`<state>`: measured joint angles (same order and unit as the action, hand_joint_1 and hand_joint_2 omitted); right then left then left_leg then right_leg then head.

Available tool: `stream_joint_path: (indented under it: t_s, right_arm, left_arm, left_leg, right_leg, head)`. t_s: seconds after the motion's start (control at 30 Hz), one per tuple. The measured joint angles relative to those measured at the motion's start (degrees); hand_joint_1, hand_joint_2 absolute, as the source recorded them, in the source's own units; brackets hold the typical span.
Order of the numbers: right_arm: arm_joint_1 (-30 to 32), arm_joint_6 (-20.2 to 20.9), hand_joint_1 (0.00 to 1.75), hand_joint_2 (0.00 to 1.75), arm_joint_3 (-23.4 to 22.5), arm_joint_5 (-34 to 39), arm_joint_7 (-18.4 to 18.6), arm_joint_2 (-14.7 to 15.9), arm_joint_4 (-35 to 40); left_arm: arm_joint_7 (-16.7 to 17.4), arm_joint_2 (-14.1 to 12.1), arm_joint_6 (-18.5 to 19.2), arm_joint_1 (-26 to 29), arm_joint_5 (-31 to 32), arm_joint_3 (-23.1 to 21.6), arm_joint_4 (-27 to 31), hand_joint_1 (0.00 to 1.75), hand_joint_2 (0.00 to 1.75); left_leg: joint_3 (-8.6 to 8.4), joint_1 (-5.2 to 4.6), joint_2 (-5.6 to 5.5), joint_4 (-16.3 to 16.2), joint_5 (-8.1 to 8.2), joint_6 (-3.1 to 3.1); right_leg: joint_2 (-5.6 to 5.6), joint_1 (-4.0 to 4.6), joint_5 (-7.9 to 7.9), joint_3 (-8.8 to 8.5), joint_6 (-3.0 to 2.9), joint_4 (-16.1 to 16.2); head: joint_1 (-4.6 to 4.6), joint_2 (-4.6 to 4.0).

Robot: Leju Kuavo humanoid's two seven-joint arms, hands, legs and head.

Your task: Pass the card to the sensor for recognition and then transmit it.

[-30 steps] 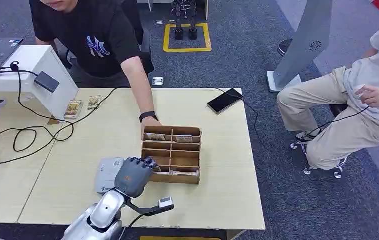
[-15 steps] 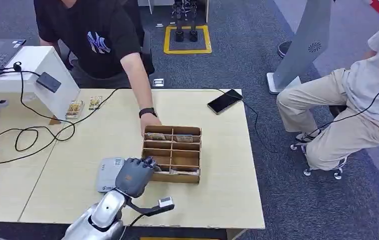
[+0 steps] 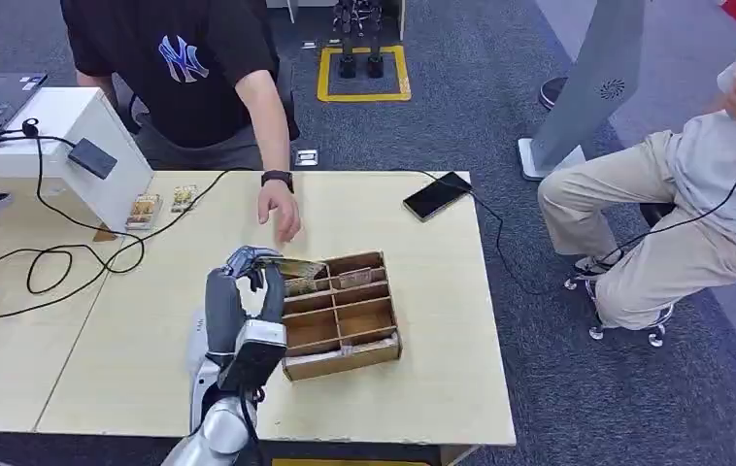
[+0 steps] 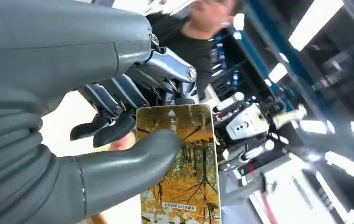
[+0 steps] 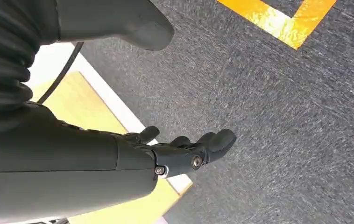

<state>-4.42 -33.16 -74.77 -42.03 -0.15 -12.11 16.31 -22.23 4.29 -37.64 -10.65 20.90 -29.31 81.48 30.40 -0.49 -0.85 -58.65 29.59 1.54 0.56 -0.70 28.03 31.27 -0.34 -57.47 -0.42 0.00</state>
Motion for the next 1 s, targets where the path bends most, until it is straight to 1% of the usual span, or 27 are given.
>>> stream_joint_path:
  t_s: [0.07,0.3,0.4,0.5,0.57,0.63,0.67,0.73,0.8,0.9,0.93,1.0]
  right_arm:
    - [-0.1,-0.2,0.0,1.75,0.0,-0.2,-0.1,0.0,-0.1]
    - [-0.3,-0.3,0.0,1.75,0.0,-0.2,-0.3,0.0,-0.2]
    - [-0.3,-0.3,0.0,1.75,0.0,-0.5,-0.3,0.0,-0.3]
    - [-0.4,-0.3,0.0,1.75,0.0,-1.0,-0.4,0.0,-0.3]
    - [-0.5,-0.3,0.0,1.75,0.0,-1.4,-0.4,0.0,-0.4]
    - [-0.6,-0.3,0.0,1.75,0.1,-1.8,-0.4,0.0,-0.5]
    - [-0.7,-0.3,0.0,1.75,0.2,-2.0,-0.4,0.0,-0.5]
    - [-0.9,-0.3,0.0,1.75,0.4,-2.5,-0.4,0.0,-0.6]
    - [-1.0,-0.3,0.0,1.75,0.8,-3.0,-0.3,0.2,-0.8]
    - [-1.3,-0.2,0.0,1.75,1.4,-3.2,-0.5,0.4,-1.1]
    - [-1.4,-0.2,0.0,1.75,1.5,-3.4,-0.5,0.4,-1.1]
    - [-1.6,-0.2,0.0,1.75,1.8,-3.6,-0.4,0.5,-1.3]
  left_arm:
    - [-0.4,1.0,0.6,-1.5,-4.5,1.0,0.2,1.75,1.75]
    - [-0.6,2.5,1.1,-3.5,-6.4,2.5,0.2,1.75,1.75]
    - [-0.4,2.9,1.6,-4.0,-9.3,3.1,0.2,1.75,1.75]
    - [2.2,3.3,4.6,-6.4,-16.0,3.8,-0.6,1.75,1.75]
    - [5.5,3.8,7.7,-8.9,-23.5,4.5,-2.7,1.75,1.75]
    - [8.8,4.2,10.1,-12.0,-30.1,5.3,-5.8,1.75,1.75]
    - [9.9,4.5,10.3,-14.2,-32.7,5.5,-8.3,1.75,1.75]
    - [10.9,4.9,9.3,-18.8,-35.2,6.0,-13.8,1.75,1.75]
    - [11.1,5.4,6.4,-23.9,-35.7,6.2,-20.6,1.75,1.75]
    - [10.7,5.9,0.6,-31.1,-33.1,6.3,-30.4,1.75,1.75]
    - [10.6,6.1,-0.9,-32.8,-30.4,6.6,-33.2,1.75,1.75]
    - [10.7,6.2,-2.0,-36.0,-20.1,9.7,-39.1,1.75,1.75]
  left_leg:
    - [0.0,0.0,-0.01,0.0,-0.01,0.0]
    - [0.0,0.01,0.0,0.0,-0.03,-0.02]
    - [0.03,0.01,0.0,0.0,-0.02,-0.02]
    - [0.06,0.01,-0.01,0.0,-0.03,-0.02]
    - [0.06,0.01,-0.01,0.0,-0.05,0.0]
    - [0.08,0.01,-0.01,0.0,-0.12,0.03]
    - [0.09,0.01,-0.02,0.0,-0.14,0.03]
    - [0.1,0.01,-0.01,0.0,-0.19,0.05]
    - [0.11,0.01,-0.01,-0.1,-0.2,0.06]
    - [0.13,0.01,-0.01,-0.1,-0.22,0.07]
    - [0.15,0.01,-0.01,-0.1,-0.22,0.07]
    - [0.14,0.01,0.04,-0.1,-0.22,0.07]
  right_leg:
    - [-0.02,0.0,0.0,-0.01,0.0,0.0]
    - [0.0,0.0,0.0,0.0,0.0,0.0]
    - [0.0,0.01,0.0,0.05,0.0,0.0]
    - [0.0,0.01,-0.01,0.07,0.0,0.0]
    - [-0.01,0.01,-0.02,0.07,0.01,0.0]
    - [-0.01,0.0,-0.11,0.08,0.11,0.0]
    - [-0.01,0.01,-0.12,0.08,0.12,0.0]
    - [0.0,0.0,-0.16,0.09,0.12,0.0]
    - [0.01,0.0,-0.2,0.09,0.16,0.0]
    - [0.02,0.0,-0.21,0.08,0.17,0.0]
    - [0.02,0.0,-0.21,0.08,0.17,0.0]
    - [0.08,0.0,-0.21,0.08,0.17,0.0]
  head:
    - [0.0,0.0]
    - [0.0,0.0]
    - [0.0,0.0]
    - [0.0,0.0]
    - [0.02,0.0]
    - [0.0,0.0]
    - [0.02,0.0]
    - [0.0,0.0]
    - [0.0,0.0]
    - [0.0,0.0]
    - [0.04,0.0]
    - [0.02,0.0]
